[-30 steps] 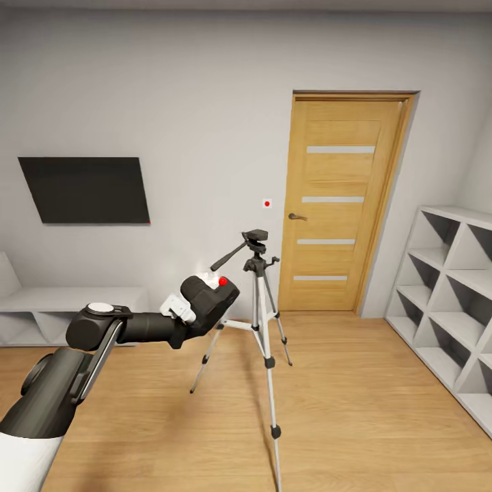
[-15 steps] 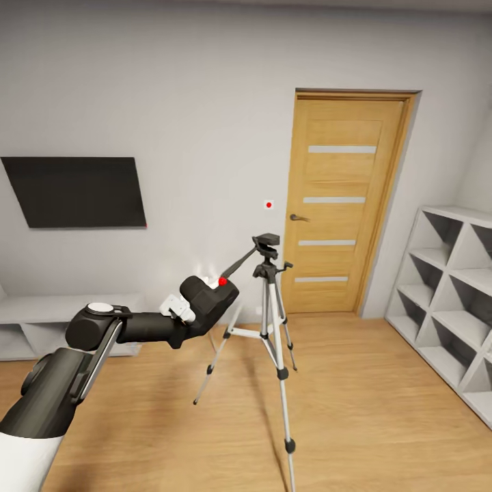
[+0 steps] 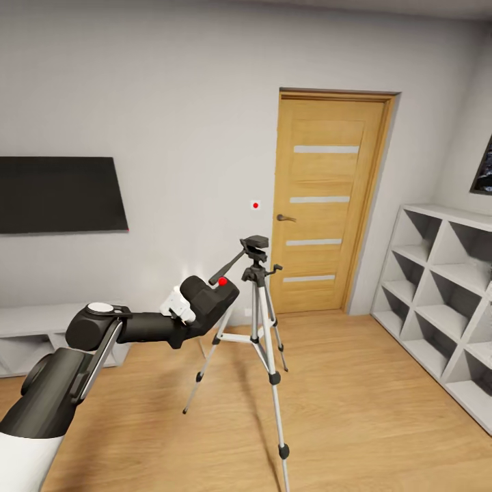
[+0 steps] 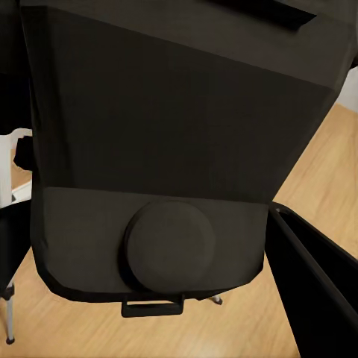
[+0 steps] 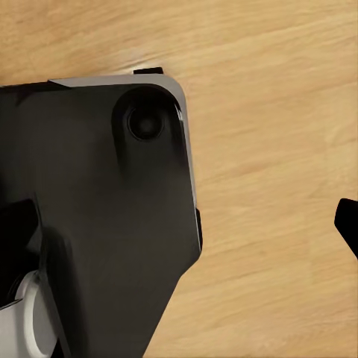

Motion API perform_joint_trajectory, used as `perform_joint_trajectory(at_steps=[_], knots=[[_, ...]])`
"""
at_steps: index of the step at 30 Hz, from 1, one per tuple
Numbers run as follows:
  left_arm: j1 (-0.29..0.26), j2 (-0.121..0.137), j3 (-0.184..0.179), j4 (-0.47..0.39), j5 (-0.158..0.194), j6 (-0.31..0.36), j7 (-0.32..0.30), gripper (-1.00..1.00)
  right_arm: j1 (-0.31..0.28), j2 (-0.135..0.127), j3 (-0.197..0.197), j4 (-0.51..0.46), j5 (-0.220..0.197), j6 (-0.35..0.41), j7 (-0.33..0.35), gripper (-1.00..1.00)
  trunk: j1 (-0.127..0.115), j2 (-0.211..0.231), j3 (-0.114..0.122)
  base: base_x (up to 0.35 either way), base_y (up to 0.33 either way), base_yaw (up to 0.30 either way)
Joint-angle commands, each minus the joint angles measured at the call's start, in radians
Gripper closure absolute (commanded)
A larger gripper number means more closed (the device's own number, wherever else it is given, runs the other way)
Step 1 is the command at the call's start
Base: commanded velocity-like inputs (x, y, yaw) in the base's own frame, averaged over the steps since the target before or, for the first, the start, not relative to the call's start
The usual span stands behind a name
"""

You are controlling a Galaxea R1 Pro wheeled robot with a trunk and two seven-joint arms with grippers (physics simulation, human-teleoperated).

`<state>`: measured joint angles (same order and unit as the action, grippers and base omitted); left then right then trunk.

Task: Attach the digital camera to the camera tripod in the bedroom.

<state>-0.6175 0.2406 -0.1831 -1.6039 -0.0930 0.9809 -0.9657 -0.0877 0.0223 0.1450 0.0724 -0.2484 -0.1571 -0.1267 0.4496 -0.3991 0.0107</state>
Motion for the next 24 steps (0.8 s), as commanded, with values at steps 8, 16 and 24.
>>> perform_joint_trajectory(at_steps=[8, 16, 24], knots=[[-0.001, 0.000, 0.000, -0.001, -0.008, 0.004, -0.010, 1.00, -0.001, 0.001, 0.008, 0.004, -0.009, -0.007, -0.001, -1.00, 0.000, -0.001, 0.000, 0.002, 0.001, 0.042], [-0.001, 0.000, 0.001, -0.001, -0.008, 0.003, -0.010, 1.00, -0.001, 0.001, 0.008, 0.004, -0.009, -0.007, -0.001, -1.00, 0.000, -0.001, 0.000, 0.009, 0.009, 0.165], [-0.001, 0.000, 0.001, -0.001, -0.008, 0.004, -0.010, 1.00, -0.001, 0.001, 0.008, 0.004, -0.009, -0.007, -0.001, -1.00, 0.000, -0.001, 0.000, 0.099, 0.110, 0.188]])
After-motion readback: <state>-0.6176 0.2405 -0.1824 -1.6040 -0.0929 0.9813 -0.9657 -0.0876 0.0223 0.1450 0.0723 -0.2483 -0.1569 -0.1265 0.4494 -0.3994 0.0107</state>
